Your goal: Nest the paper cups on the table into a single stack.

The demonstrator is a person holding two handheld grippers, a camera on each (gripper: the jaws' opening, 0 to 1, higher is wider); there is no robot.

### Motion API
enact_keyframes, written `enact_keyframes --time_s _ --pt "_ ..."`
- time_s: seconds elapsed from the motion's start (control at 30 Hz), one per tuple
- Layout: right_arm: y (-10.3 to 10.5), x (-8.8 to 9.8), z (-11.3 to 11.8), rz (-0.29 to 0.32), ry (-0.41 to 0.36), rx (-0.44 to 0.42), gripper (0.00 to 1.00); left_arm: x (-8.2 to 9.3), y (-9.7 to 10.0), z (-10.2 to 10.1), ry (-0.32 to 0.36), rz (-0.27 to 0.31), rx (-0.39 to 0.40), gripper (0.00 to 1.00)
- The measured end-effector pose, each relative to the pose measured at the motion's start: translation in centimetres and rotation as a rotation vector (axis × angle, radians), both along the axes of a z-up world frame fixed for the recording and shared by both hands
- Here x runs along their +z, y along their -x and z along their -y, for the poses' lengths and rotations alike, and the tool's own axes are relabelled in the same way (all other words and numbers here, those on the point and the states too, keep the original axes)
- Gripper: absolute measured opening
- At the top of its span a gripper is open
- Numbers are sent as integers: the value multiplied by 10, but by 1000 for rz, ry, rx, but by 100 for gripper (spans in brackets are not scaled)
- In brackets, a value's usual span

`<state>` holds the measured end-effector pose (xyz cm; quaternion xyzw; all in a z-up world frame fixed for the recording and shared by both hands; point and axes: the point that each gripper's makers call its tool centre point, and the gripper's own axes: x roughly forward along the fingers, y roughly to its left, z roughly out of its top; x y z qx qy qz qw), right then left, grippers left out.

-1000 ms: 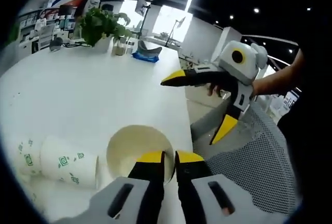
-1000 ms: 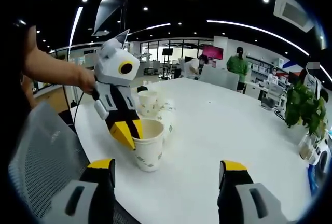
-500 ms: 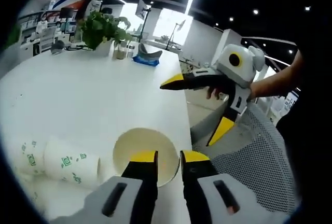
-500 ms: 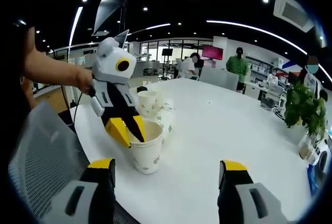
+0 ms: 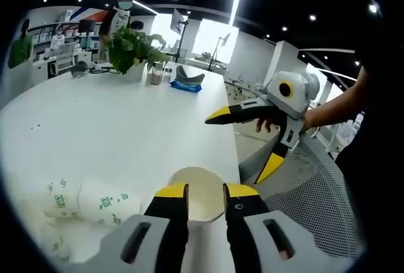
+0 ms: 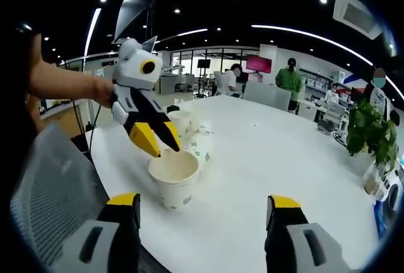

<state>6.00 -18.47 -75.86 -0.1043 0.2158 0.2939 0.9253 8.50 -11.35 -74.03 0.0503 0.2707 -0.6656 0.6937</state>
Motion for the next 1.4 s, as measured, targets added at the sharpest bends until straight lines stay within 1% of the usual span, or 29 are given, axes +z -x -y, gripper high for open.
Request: enact_keyframes --time_s 0.1,0.23,0.33,0.4,0.5,0.6,0.7,0.73,0.83,0.93,1.0,1.03,1.13,1.33,1.4 --pt "0 0 -1 0 -1 0 83 5 -3 -4 2 16 20 20" --pt "0 1 -1 2 -1 0 83 6 -24 -21 3 48 63 22" --pt "-1 2 0 6 -6 -5 83 14 -35 -30 -4 80 107 25" --pt "-1 2 0 7 -8 -5 83 16 -44 -39 -12 95 133 27" --pt "-1 2 0 8 -9 -3 83 19 -64 -55 -15 118 202 30" --pt "-1 3 -1 9 -12 -2 83 22 -75 -65 -20 146 236 34" --pt "0 2 -1 9 -14 0 84 23 -83 -74 -32 170 258 35" --pt "-1 3 -1 10 -16 1 84 22 -89 -79 -41 183 270 37" --pt "-1 4 -1 14 -24 -2 85 20 -98 -88 -59 205 306 41" --pt "-1 5 -2 18 -33 -1 86 16 -107 -99 -94 217 341 41" --pt "-1 7 -3 21 -42 -1 88 12 -117 -111 -120 225 367 42" --pt "-1 7 -3 21 -50 -1 90 9 -121 -117 -140 229 379 41" --pt "-2 10 -4 27 -68 -6 94 -1 -134 -130 -167 232 397 38" --pt "-3 13 -4 35 -79 -16 100 -9 -146 -139 -202 241 434 37" --pt "-3 13 -4 37 -78 -19 100 -13 -151 -140 -204 236 440 36"
